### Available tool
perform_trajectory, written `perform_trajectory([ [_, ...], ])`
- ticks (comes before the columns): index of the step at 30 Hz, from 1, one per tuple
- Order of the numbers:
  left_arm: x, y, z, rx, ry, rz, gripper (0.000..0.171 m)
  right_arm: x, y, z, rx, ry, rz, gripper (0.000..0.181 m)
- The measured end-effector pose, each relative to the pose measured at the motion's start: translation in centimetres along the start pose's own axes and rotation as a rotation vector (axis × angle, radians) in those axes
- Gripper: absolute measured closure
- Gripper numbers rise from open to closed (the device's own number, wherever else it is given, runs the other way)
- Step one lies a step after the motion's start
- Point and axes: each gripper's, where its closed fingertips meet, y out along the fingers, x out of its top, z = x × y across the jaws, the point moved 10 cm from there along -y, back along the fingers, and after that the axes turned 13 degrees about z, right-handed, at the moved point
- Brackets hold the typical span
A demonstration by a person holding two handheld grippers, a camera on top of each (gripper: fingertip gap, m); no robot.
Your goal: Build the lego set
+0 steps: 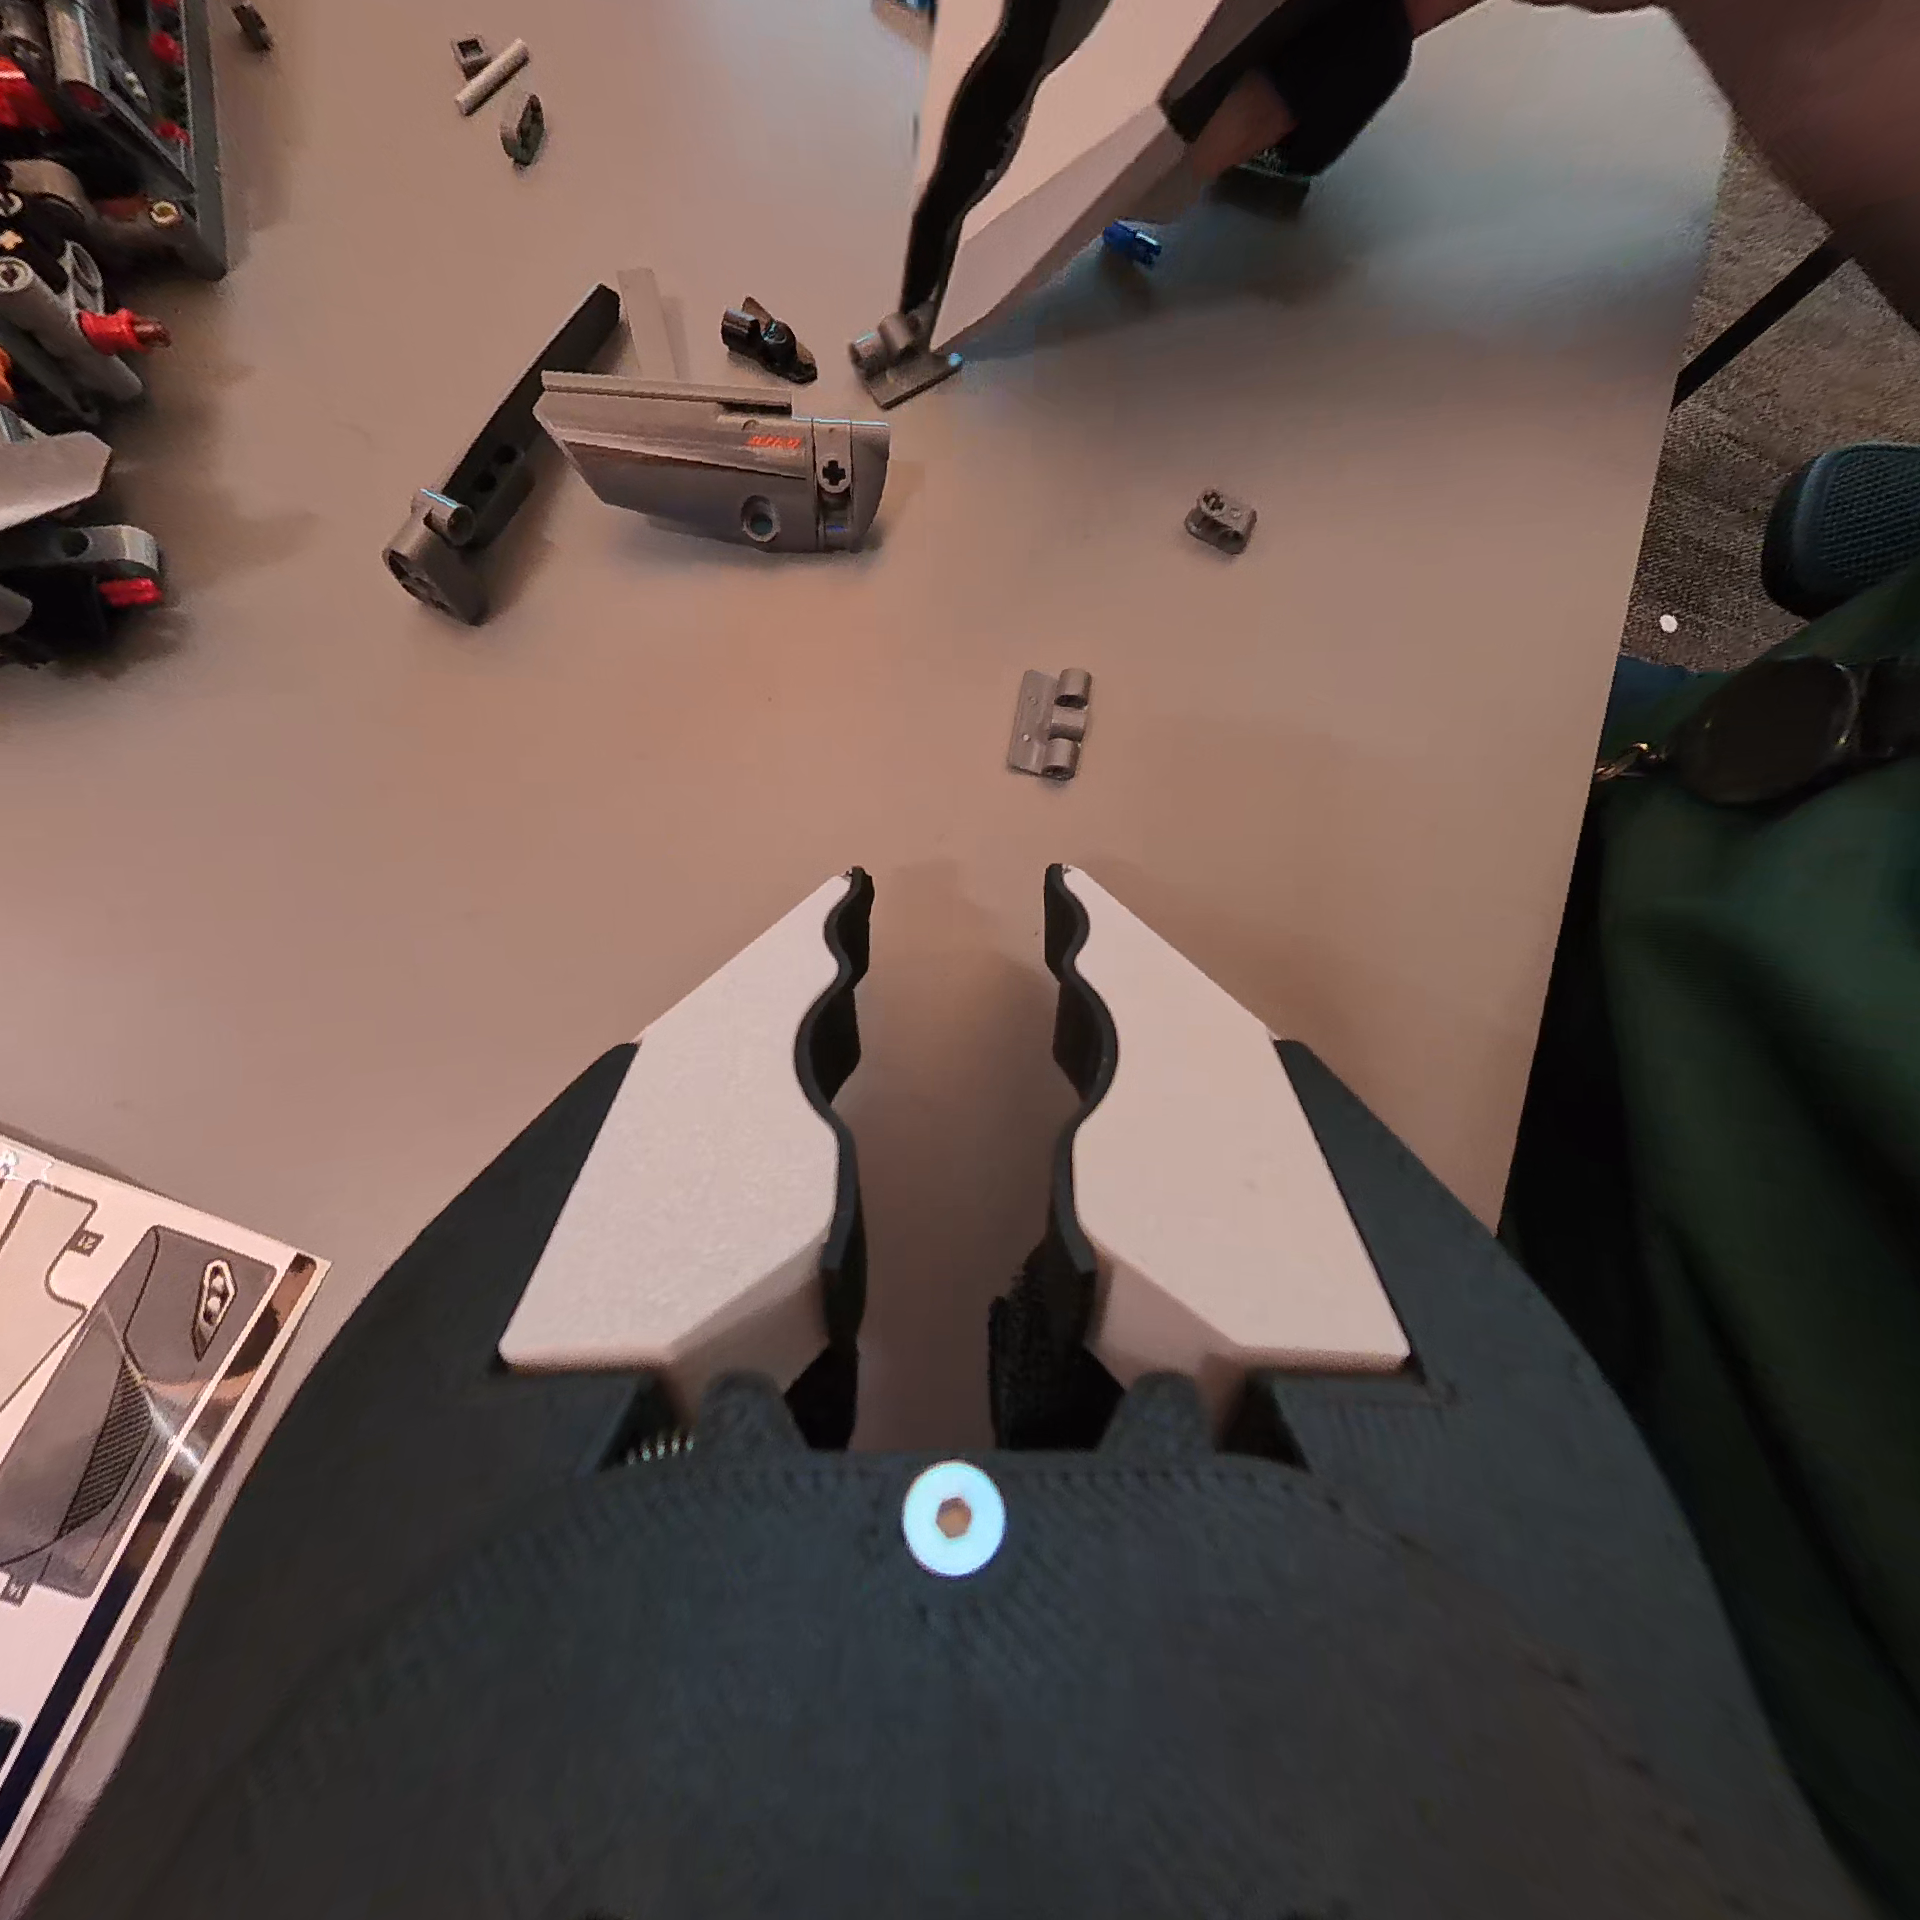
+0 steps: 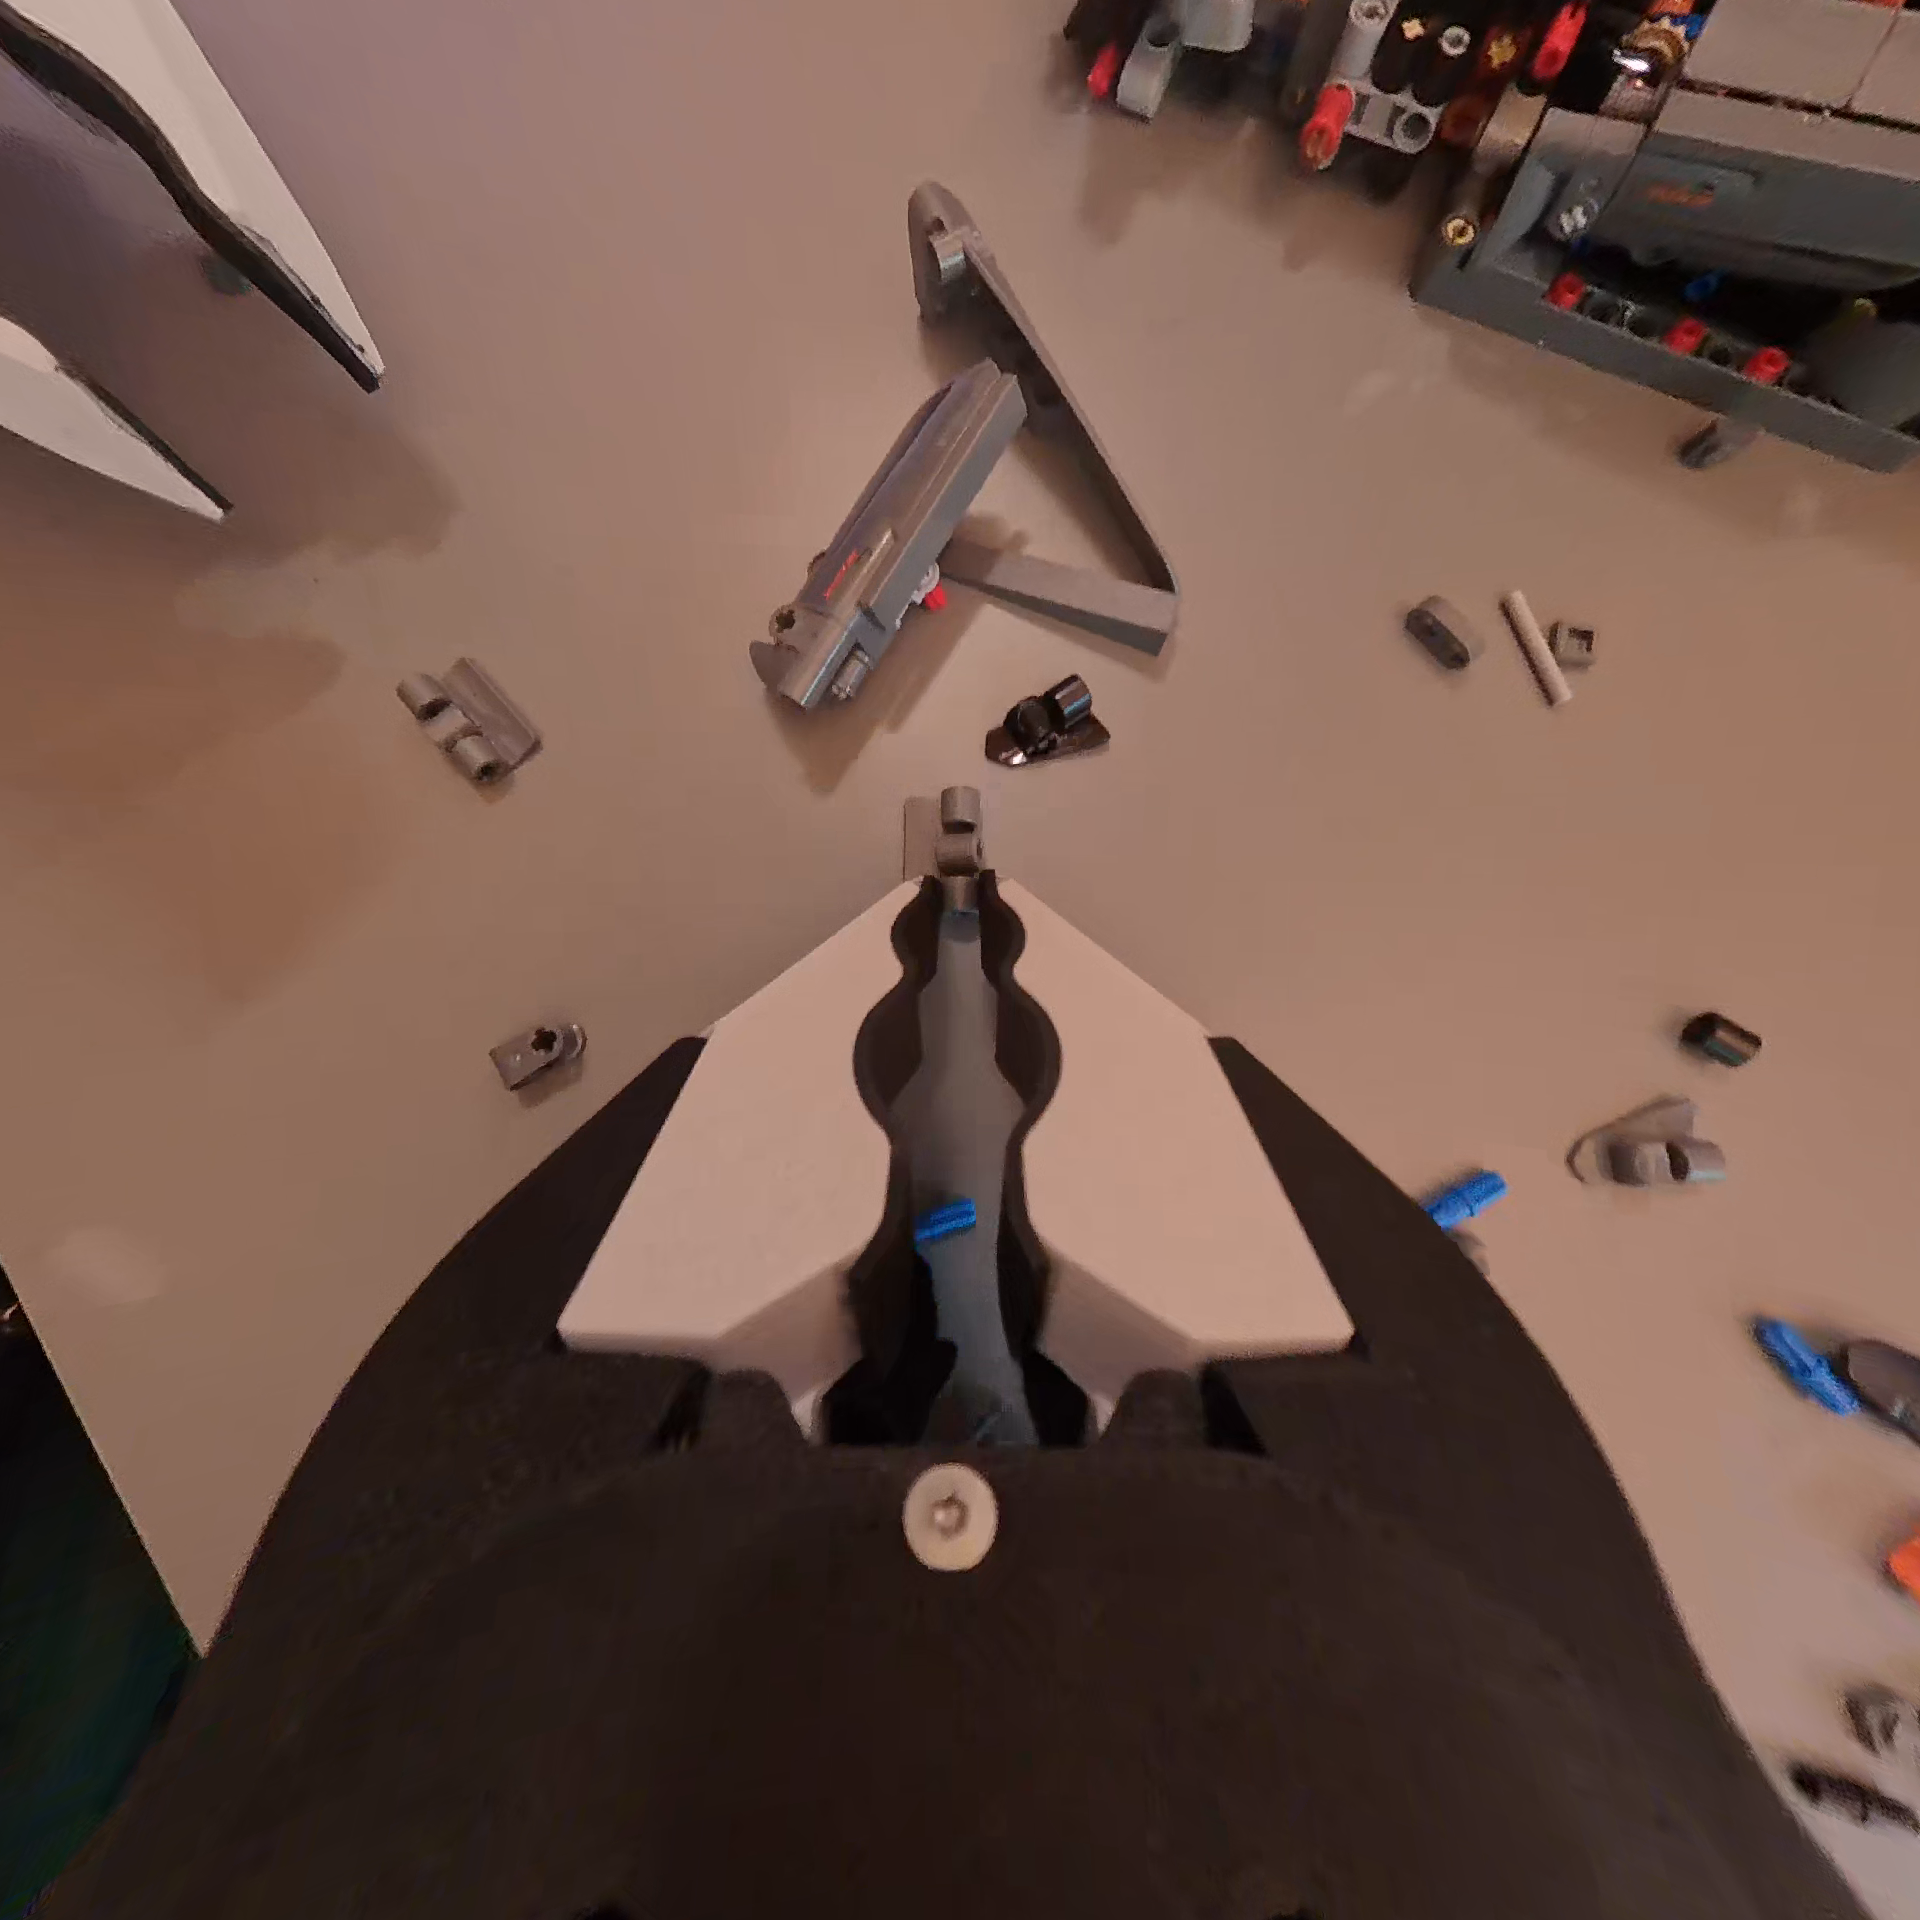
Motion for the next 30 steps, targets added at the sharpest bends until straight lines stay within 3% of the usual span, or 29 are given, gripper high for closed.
perform_trajectory([
  [4,-0.1,0.2,-0.1,-0.009,0.001,-0.001,0.14,-0.6,-0.2,1.4,0.028,0.042,-0.006,0.175],
  [8,-0.2,0.1,-0.2,-0.006,0.006,0.003,0.14,-0.7,-0.4,2.9,0.134,0.069,-0.036,0.161],
  [13,-0.6,-0.2,-0.4,-0.009,-0.001,-0.014,0.14,-1.4,-2.0,2.1,0.098,0.037,-0.095,0.155],
  [21,0.5,0.6,-1.4,-0.04,0.043,-0.01,0.139,-1.9,-3.4,1.7,0.051,-0.093,-0.043,0.157],
  [30,2.5,2.8,-2.3,-0.048,0.134,0.047,0.14,-7.1,-8.1,-2.3,-0.141,0.181,-0.135,0.157],
])
